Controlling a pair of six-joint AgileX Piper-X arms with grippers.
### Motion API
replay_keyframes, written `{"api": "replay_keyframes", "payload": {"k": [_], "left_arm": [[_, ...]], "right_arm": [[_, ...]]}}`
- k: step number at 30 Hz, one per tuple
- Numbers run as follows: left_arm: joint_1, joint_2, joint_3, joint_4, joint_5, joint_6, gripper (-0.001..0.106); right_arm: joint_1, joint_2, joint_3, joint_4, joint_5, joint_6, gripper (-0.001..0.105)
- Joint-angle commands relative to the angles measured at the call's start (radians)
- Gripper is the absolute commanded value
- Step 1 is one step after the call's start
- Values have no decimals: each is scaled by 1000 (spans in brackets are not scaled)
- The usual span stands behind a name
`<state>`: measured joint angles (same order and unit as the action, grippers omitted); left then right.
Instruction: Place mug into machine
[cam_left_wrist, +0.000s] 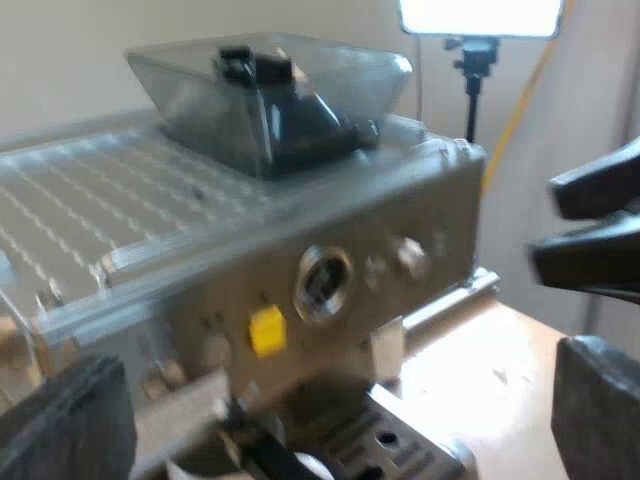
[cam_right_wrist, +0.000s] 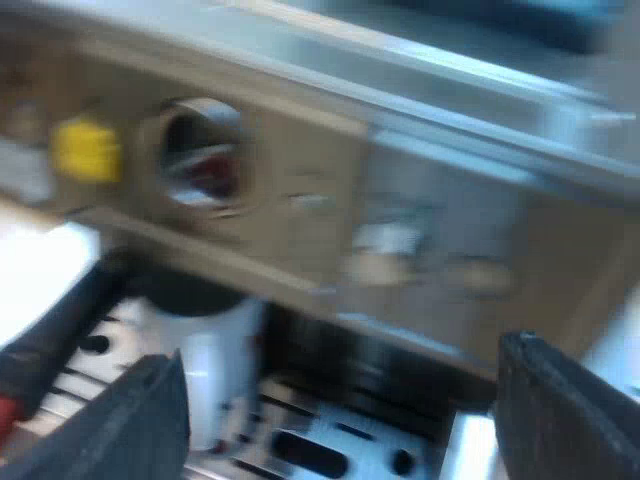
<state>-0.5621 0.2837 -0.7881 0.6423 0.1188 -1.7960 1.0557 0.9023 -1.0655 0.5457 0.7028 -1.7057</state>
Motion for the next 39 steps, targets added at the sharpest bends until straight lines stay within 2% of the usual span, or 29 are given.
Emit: {"api": "replay_keyframes", "payload": {"k": [1, 5, 9, 12, 14, 16, 18, 23, 26, 29, 34, 39], "left_arm": [[29, 60, -59, -12, -20, -11, 85], [142, 163, -136, -12, 2, -11, 85], [307, 232, -191, -7, 98, -14, 85], [411, 248, -210, 14, 104, -14, 85], [448, 247, -210, 25, 100, -14, 85], [461, 242, -210, 45, 98, -14, 85], [461, 229, -210, 89, 59, -2, 85], [461, 194, -210, 165, -23, 17, 85], [461, 168, -210, 202, -41, 17, 85], [461, 135, -210, 236, -45, 17, 85], [461, 55, -210, 320, -111, 17, 85], [461, -51, -210, 406, -138, 17, 85]], "right_arm": [[-47, -54, -9, 58, -10, 5, 66], [-176, -139, -9, 133, -24, 3, 66], [-376, -210, -9, 204, -168, 0, 66], [-512, -242, -9, 249, -245, -2, 66], [-607, -252, -9, 272, -296, -3, 66], [-699, -257, -9, 293, -350, -14, 66], [-811, -256, -9, 318, -411, -52, 66], [-976, -269, -9, 328, -486, -91, 66], [-1044, -291, -9, 325, -508, -111, 66], [-1079, -324, -7, 336, -508, -136, 66], [-1080, -415, -7, 377, -513, -143, 66], [-1080, -547, -7, 441, -585, -146, 66]]}}
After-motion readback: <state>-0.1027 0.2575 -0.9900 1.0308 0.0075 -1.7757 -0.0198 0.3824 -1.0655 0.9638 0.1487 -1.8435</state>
